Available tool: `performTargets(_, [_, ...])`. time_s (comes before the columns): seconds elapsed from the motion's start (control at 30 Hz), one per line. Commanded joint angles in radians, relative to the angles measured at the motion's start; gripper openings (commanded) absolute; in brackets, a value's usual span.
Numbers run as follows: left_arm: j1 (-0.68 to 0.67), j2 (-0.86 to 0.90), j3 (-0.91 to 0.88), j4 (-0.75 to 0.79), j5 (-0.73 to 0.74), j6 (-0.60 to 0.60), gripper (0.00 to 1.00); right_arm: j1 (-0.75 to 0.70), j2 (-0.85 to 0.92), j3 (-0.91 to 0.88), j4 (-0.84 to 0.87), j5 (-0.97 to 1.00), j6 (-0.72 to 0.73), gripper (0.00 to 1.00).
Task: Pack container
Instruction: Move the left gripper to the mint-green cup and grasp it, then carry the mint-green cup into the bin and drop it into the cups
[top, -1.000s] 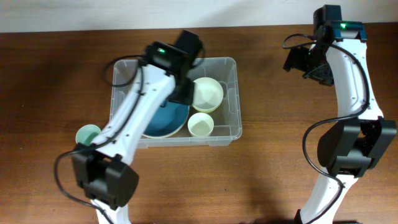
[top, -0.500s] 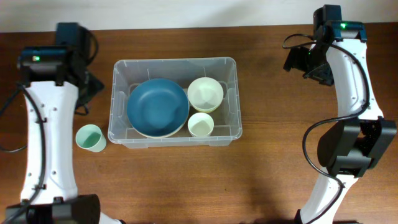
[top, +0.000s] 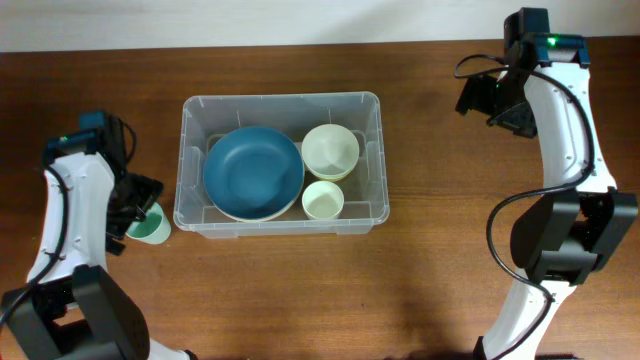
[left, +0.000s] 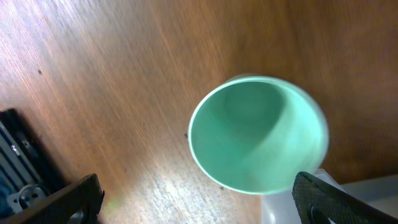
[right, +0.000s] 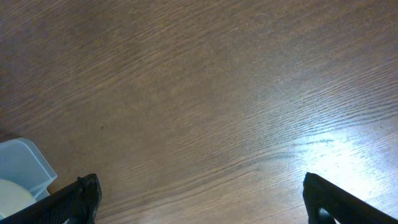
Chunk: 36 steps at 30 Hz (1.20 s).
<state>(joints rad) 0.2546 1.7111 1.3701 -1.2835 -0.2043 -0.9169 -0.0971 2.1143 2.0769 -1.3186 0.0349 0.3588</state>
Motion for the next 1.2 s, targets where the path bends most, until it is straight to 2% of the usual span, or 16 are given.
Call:
performTargets(0.0, [0.004, -0.004, -0.088, 0.074, 0.04, -0.01, 0.99, -0.002, -0.002, -0.003, -0.001, -0.001, -0.007, 0.99])
performTargets(0.13, [0.004, -0.004, -0.171, 0.17, 0.044, -0.01, 0.99, -0.002, -0.002, -0.003, -0.001, -0.001, -0.007, 0.99])
performTargets(0.3, [0.004, -0.004, -0.21, 0.211, 0.043, -0.01, 0.99, -0.002, -0.002, -0.003, -0.001, -0.001, -0.007, 0.99])
performTargets(0.37, [0.004, -0.004, -0.21, 0.214, 0.043, -0.01, 0.94, -0.002, -0.002, -0.003, -0.001, -0.001, -0.007, 0.99])
performTargets(0.4, [0.004, -0.004, -0.21, 0.215, 0.043, -0.01, 0.78, -0.002, -0.002, -0.003, -0.001, -0.001, -0.007, 0.99])
performTargets(0.47, [0.004, -0.004, -0.21, 0.216, 0.044, -0.01, 0.58, -0.002, -0.002, -0.003, -0.001, -0.001, -0.007, 0.99])
performTargets(0.5, [0.004, -0.004, -0.21, 0.217, 0.043, -0.01, 0.36, -0.002, -0.002, -0.003, -0.001, -0.001, -0.007, 0.99])
performTargets(0.53, [0.004, -0.005, -0.21, 0.217, 0.043, -0.01, 0.1, -0.002, -0.002, -0.003, -0.001, -0.001, -0.007, 0.99])
performTargets(0.6, [0.005, -0.005, -0.208, 0.218, 0.042, -0.01, 0.02, -0.002, -0.002, -0.003, -0.001, -0.001, -0.007, 0.99])
performTargets(0.77, [0.064, -0.026, -0.09, 0.19, 0.032, 0.085, 0.01, -0.002, -0.002, -0.003, -0.001, -0.001, -0.007, 0.99])
performTargets(0.9, [0.081, -0.097, 0.139, 0.148, 0.035, 0.192, 0.01, -0.002, -0.002, -0.003, -0.001, -0.001, -0.007, 0.99])
performTargets(0.97, [0.066, -0.133, 0.271, 0.148, 0.09, 0.332, 0.01, -0.002, -0.002, -0.003, -0.001, -0.001, -0.007, 0.99])
performTargets(1.0, [0.037, -0.156, 0.363, 0.146, 0.154, 0.451, 0.01, -0.002, -0.002, -0.003, -0.001, -0.001, -0.007, 0.99])
performTargets(1.07, [-0.034, -0.19, 0.463, 0.145, 0.265, 0.589, 0.01, -0.002, -0.002, -0.003, -0.001, -0.001, -0.007, 0.99])
performTargets(1.17, [-0.22, -0.241, 0.503, 0.167, 0.317, 0.692, 0.01, -0.002, -0.002, -0.003, -0.001, -0.001, -0.007, 0.99])
